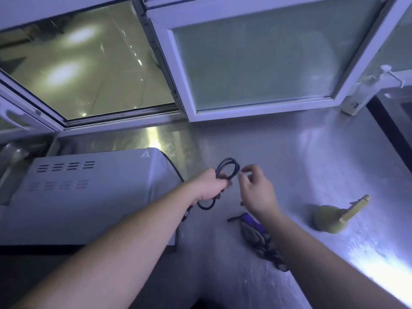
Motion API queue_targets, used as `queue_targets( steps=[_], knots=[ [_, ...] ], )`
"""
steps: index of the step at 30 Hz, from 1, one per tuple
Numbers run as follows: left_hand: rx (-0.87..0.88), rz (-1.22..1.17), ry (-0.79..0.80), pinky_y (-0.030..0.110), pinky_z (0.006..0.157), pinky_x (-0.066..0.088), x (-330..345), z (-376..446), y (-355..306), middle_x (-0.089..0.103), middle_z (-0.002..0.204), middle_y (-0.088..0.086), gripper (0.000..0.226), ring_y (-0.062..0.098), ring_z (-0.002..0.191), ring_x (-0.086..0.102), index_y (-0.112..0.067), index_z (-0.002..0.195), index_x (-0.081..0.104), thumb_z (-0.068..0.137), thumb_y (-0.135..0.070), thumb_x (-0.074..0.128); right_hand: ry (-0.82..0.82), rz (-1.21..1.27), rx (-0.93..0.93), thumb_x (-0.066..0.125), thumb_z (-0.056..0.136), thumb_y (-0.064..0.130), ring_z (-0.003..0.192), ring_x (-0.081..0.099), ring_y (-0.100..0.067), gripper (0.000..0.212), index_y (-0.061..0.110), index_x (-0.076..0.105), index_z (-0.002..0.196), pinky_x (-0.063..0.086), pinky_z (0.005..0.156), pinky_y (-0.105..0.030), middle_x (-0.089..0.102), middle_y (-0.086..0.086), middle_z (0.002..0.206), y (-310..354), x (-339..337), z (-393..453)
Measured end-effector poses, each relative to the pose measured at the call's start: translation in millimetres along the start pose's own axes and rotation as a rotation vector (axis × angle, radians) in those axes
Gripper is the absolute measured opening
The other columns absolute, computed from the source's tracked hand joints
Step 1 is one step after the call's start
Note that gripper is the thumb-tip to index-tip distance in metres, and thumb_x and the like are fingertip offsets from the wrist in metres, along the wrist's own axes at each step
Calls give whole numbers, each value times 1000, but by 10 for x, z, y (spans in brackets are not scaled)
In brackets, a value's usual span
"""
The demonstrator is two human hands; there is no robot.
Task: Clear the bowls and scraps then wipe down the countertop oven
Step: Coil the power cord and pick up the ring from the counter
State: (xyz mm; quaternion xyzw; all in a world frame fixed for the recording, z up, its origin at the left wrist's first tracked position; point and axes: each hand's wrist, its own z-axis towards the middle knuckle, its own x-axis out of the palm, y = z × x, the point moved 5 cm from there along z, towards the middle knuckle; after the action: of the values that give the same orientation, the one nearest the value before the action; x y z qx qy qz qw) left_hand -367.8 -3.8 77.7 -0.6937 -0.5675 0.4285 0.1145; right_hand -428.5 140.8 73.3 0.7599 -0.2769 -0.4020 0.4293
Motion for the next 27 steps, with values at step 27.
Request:
queue_targets(
  steps=[27],
  knots=[
    [135,698,131,34,57,33,244,-349,-172,61,125,8,37,26,85,49,-21,119,48,106,-53,33,166,19,374,47,95,18,53,25,-20,18,9,51,80,20,44,-20,37,-11,70,-292,206,174]
  ],
)
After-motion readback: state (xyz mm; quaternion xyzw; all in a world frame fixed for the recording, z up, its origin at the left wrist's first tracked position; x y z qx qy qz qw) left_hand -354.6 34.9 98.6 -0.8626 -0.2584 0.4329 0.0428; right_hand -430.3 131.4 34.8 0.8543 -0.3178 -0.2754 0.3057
